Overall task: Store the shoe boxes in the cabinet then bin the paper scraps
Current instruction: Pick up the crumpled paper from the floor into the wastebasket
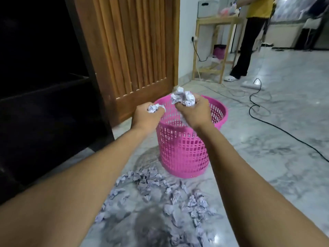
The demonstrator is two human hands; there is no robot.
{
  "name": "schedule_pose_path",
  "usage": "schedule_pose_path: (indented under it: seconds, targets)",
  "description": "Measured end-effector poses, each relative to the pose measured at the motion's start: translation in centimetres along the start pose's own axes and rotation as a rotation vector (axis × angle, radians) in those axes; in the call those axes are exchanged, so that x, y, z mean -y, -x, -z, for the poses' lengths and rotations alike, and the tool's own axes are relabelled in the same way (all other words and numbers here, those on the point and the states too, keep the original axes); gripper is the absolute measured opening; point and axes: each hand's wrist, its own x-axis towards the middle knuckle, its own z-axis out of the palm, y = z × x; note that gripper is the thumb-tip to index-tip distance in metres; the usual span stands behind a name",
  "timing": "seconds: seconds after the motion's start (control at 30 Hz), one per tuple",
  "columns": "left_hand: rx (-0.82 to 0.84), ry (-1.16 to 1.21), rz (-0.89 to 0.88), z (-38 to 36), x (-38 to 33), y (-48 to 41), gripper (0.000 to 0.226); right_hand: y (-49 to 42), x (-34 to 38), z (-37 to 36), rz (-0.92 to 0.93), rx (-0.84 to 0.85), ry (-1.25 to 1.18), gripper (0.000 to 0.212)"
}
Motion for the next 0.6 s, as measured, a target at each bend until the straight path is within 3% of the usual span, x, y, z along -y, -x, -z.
schedule_pose_path:
  seconds: [0.2, 0.4, 0.47, 0.53, 0.6]
  targets:
    - [0.018, 0.125, 0.088, -6.9, -0.2, -4.3, 0.042, -3.3, -3.5, 3.2, -0.095, -0.199, -0.083, 0.017]
    - [0.185, -0.019, 0.059, -9.3, 1.9, -7.4, 0.018, -5.3, -5.9, 4.0, -0.145, -0.254, 0.035, 0.018]
    - [0.365, -0.172, 0.033, -9.7, 3.0, -8.1, 0.022, -5.8, -6.0, 3.5, -0.136, -0.272, 0.076, 0.014]
    - [0.569, -0.349, 0.017, -10.2, 4.2, -8.4, 0.051, -6.1, -6.2, 2.7, -0.102, -0.275, 0.111, 0.010]
    - [0.632, -0.498, -0.031, -10.3, 4.5, -8.7, 0.067, -6.3, -6.5, 1.9, -0.073, -0.273, 0.150, 0.006]
